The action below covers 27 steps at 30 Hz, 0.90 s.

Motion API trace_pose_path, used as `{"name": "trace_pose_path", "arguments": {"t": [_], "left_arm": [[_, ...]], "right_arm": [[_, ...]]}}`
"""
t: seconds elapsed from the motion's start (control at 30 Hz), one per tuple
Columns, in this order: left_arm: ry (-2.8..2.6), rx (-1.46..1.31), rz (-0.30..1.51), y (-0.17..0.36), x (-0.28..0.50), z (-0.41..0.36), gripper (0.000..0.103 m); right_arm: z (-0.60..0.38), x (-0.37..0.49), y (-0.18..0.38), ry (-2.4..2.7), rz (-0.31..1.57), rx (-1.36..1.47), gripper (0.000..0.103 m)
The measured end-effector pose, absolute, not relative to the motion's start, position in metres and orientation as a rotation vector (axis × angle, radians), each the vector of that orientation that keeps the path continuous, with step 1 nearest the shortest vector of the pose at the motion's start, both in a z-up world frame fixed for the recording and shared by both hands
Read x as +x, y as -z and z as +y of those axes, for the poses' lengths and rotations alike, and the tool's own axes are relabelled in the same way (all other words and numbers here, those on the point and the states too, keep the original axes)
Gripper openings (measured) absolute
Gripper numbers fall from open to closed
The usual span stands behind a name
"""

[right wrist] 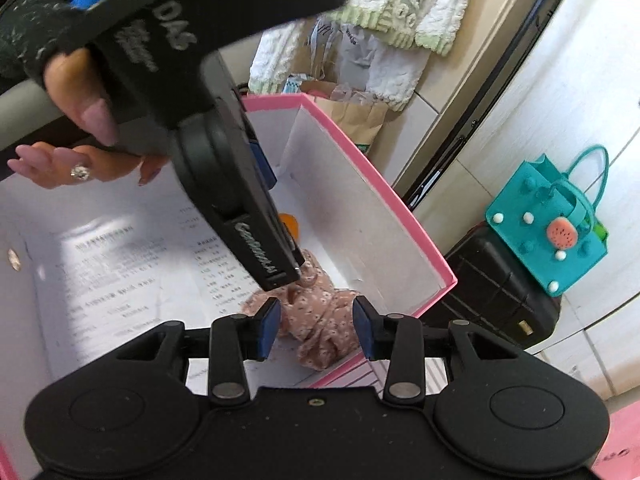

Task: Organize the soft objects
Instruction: 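Open right gripper to drop the cloth while left gripper releases the sponge into the box, then withdraw both open grippers from the box back over the table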

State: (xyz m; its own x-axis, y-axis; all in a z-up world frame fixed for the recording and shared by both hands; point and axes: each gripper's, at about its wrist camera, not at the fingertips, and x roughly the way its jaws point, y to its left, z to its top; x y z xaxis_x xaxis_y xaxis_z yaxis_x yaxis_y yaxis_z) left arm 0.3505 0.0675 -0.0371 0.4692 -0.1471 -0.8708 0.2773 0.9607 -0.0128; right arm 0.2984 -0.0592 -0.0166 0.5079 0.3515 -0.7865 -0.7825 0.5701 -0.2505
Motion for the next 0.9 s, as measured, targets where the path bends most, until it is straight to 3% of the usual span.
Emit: {"name": "trace_pose_path", "arguments": {"t": [0.7, 0.9], "left_arm": [[0.298, 0.205, 0.934, -0.064, 0.229, 0.082, 0.090], [0.318, 0.225, 0.895, -0.082, 0.193, 0.081, 0.091]], "right_arm": [[-0.098, 0.208, -0.064, -0.732, 0.769, -0.409, 0.047], [-0.108, 0.178, -0.081, -0.719, 0.754, -0.397, 0.051]]}}
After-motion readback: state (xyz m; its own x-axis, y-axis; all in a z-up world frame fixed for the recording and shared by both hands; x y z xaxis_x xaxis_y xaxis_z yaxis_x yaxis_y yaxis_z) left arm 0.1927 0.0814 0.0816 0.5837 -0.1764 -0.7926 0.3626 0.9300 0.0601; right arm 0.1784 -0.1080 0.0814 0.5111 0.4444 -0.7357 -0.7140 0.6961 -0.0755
